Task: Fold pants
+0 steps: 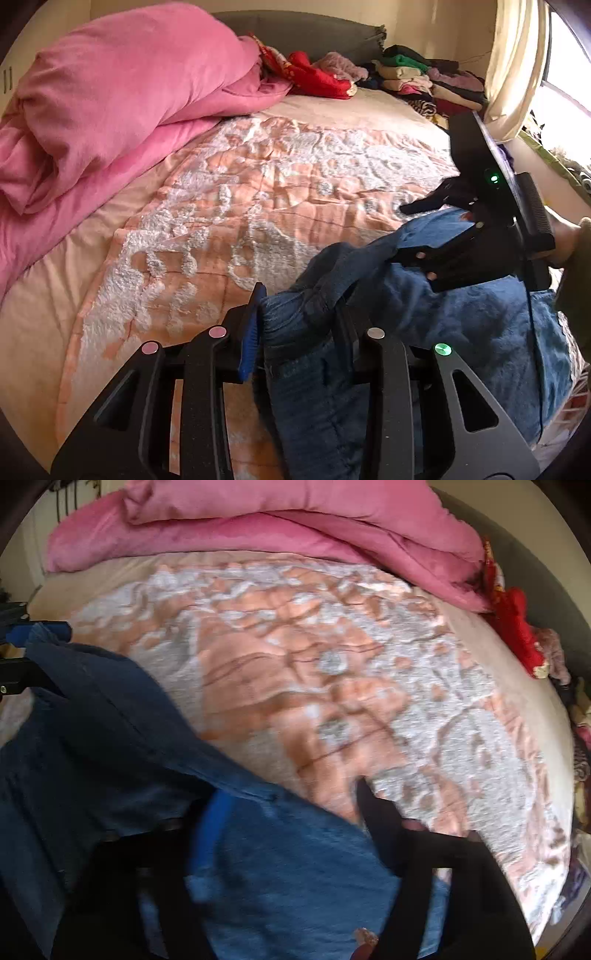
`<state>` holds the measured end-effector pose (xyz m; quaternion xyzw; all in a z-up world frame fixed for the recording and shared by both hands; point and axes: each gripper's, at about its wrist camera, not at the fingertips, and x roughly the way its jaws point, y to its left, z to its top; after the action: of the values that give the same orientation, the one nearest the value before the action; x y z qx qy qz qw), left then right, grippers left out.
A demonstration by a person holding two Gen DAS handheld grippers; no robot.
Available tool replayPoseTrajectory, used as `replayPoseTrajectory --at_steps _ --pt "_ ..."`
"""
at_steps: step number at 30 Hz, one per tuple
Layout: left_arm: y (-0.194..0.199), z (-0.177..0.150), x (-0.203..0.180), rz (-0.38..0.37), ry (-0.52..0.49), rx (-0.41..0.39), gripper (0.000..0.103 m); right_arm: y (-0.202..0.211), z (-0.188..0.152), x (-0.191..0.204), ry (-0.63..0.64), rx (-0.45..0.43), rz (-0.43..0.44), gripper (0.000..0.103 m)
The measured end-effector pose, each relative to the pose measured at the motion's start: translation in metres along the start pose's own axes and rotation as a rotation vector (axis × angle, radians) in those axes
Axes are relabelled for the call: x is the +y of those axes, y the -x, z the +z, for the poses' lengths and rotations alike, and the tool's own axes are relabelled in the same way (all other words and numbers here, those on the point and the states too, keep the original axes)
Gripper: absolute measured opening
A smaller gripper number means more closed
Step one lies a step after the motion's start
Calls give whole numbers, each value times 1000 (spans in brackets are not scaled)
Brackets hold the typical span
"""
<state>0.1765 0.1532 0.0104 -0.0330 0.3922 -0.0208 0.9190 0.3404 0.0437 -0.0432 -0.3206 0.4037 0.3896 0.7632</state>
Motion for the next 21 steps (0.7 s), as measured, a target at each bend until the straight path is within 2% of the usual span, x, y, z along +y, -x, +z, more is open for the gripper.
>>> replayPoseTrajectory --at_steps 1,3,6,13,21 --pt "0 -1 -2 4 -7 2 26 2 -2 3 -6 -8 14 38" --pt "0 -4 -2 19 -10 2 26 11 -7 8 -32 -29 31 25" --pt "1 -8 3 19 7 7 26 30 -14 12 -73 -83 20 13" --pt "24 -12 -4 3 -9 -29 26 103 -46 24 -183 -240 48 10" --pt "61 -30 -25 -2 -59 -85 26 164 -93 68 -227 -327 98 8"
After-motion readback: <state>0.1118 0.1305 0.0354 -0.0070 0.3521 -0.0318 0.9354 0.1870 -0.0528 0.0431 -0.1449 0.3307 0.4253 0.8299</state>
